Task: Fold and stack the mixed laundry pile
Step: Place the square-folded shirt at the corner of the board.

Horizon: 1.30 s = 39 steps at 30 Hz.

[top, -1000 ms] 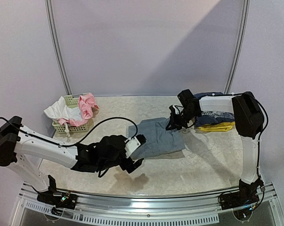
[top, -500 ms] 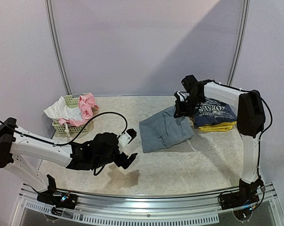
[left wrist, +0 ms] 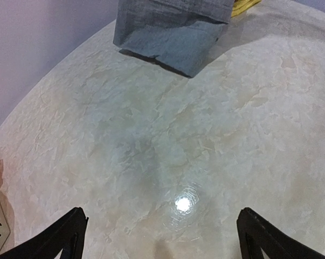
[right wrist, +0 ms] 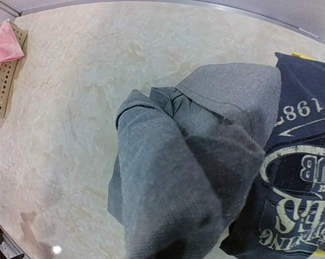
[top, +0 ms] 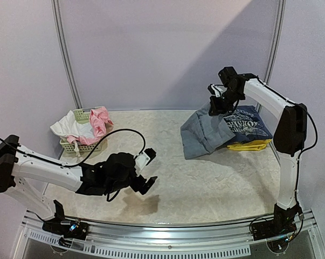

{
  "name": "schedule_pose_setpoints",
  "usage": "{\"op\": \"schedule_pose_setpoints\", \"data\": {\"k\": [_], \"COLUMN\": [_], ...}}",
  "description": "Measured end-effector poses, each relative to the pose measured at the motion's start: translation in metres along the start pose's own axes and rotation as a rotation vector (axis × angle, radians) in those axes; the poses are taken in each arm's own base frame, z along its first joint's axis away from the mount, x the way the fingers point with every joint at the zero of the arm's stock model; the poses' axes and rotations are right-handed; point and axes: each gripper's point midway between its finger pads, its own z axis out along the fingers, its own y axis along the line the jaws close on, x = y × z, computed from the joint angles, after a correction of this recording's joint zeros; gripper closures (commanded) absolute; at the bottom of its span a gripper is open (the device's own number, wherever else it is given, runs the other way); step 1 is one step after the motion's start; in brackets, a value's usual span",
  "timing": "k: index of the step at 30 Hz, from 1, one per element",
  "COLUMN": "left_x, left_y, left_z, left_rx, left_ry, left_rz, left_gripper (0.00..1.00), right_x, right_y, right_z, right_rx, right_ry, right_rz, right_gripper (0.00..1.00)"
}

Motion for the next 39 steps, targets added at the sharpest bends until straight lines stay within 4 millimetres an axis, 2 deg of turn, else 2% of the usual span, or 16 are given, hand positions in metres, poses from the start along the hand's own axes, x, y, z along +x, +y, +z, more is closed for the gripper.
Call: {"op": "schedule_pose_setpoints", "data": {"k": [7, 8, 15, 29, 33, 39], "left_x": [0.000, 0.000, 0.000, 0.001, 0.002, 0.008], "left_y": [-0.002, -0.002, -0.006, -0.009, -0.010, -0.012], "left_z": [0.000, 0.000, 0.000, 0.000, 0.001, 0.005], "left_rx": [0.011, 0.014, 0.033, 0.054, 0.055, 0.058], "left_ry": [0.000, 0.000, 0.000, 0.002, 0.006, 0.023], "left_rz": [-0.004, -0.005, -0.007, -0.006, -0.004, 0.003], "left_gripper": [0.01, 0.00, 0.01, 0.01, 0.01, 0.01], "right_x": [-0.012, -0.014, -0.017, -0.027, -0.028, -0.027], "right_y": [-0.008, -0.015, -0.029, -0.064, -0.072, -0.090], "right_z": [-0.028, -0.041, -0.064, -0.141, -0.152, -0.153], "right_rx": [0.043, 0.060, 0.100, 0.181, 0.196, 0.238], "right_ry": [-0.019, -0.020, -0.029, -0.128, -0.142, -0.134], "right_rz": [-0.050, -0.056, -0.049, -0.003, 0.002, 0.002], "right_gripper": [1.00, 1.00, 1.00, 1.00, 1.00, 1.00]}}
